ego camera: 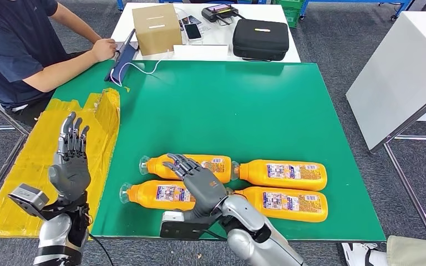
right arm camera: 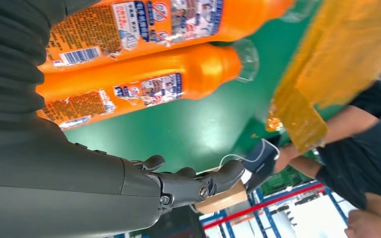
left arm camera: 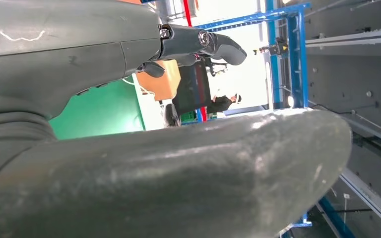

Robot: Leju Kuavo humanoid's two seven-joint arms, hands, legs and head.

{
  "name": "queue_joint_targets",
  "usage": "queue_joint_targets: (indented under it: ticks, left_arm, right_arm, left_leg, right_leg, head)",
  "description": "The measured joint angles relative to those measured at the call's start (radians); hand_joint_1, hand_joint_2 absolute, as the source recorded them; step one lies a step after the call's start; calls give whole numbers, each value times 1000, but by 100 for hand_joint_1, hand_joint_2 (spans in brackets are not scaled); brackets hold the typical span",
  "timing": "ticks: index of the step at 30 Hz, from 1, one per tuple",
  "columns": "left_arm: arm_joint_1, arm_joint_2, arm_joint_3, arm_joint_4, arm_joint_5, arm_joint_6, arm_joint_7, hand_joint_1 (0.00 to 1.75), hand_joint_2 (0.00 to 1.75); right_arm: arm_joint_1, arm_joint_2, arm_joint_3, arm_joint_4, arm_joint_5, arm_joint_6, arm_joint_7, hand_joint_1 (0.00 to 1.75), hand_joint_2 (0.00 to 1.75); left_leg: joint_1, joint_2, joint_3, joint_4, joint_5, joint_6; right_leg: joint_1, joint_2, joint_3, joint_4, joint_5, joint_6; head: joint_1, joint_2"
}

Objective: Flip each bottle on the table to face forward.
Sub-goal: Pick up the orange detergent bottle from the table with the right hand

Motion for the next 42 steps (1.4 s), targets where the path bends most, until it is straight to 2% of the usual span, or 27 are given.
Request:
queue_joint_targets:
  ticks: [9,18,26,30,34,42]
  left_arm:
    - [28,-14,35,-10,-13,-2,7,0,0]
    - [39,-21,56,-19,-18,-9,11,0,0]
    - [39,-22,63,-19,-20,-13,14,0,0]
    - [35,-23,65,-19,-24,-16,23,0,0]
    - [21,-24,67,-15,-27,-19,35,0,0]
    - [-4,-25,68,7,-18,-18,44,0,0]
  right_arm:
    - [-21,13,73,112,248,2,178,0,175]
    - [-33,28,90,194,272,14,200,0,175]
    - [-55,38,95,264,298,66,232,2,175]
    - [-85,45,111,323,316,128,263,173,175]
    - [-123,48,130,397,328,168,281,175,175]
    - [-176,53,143,491,283,187,238,175,175]
  left_leg:
    - [0,0,0,0,0,0]
    - [0,0,0,0,0,0]
    - [0,0,0,0,0,0]
    - [0,1,2,0,0,0]
    - [0,0,7,0,-1,-1]
    - [0,1,14,0,-2,-1]
  right_leg:
    - [0,0,0,0,0,0]
    - [0,0,0,0,0,0]
    - [0,0,0,0,0,0]
    - [0,0,0,0,0,0]
    - [0,0,-2,-1,-2,-2]
    - [0,1,1,-1,-3,-4]
  head:
    - [0,0]
    - [0,0]
    - [0,0]
    - [0,0]
    - [0,0]
    - [0,0]
